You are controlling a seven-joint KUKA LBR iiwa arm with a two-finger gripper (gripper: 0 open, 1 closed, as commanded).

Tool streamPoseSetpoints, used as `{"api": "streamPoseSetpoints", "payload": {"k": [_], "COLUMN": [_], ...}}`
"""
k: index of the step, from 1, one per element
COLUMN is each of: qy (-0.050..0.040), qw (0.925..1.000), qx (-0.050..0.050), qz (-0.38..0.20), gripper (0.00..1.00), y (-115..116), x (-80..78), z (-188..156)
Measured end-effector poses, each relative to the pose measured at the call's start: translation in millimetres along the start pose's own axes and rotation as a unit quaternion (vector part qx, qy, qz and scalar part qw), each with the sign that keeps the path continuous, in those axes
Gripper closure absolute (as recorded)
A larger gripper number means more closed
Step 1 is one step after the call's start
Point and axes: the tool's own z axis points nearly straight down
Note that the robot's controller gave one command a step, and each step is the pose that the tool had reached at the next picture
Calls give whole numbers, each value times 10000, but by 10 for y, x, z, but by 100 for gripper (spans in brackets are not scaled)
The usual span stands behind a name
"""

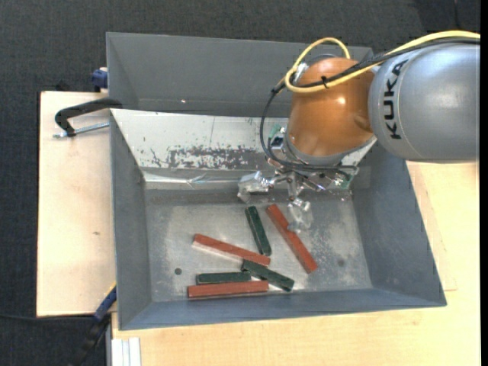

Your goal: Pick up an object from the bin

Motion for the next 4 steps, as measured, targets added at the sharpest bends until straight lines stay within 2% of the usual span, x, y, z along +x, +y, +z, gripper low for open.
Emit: {"api": "streamPoseSetpoints", "payload": {"k": [1, 2, 3, 4], "qy": [-22, -1, 5, 5], "qw": [9998, 9994, 9697, 9697], "qx": [29, 4, 4, 4], "qz": [-179, -356, -2444, -2444], "gripper": [0, 0, 100, 100], "y": [-28, 214, 445, 445], "x": [-18, -123, -179, -179], "z": [-151, 174, 387, 387]}}
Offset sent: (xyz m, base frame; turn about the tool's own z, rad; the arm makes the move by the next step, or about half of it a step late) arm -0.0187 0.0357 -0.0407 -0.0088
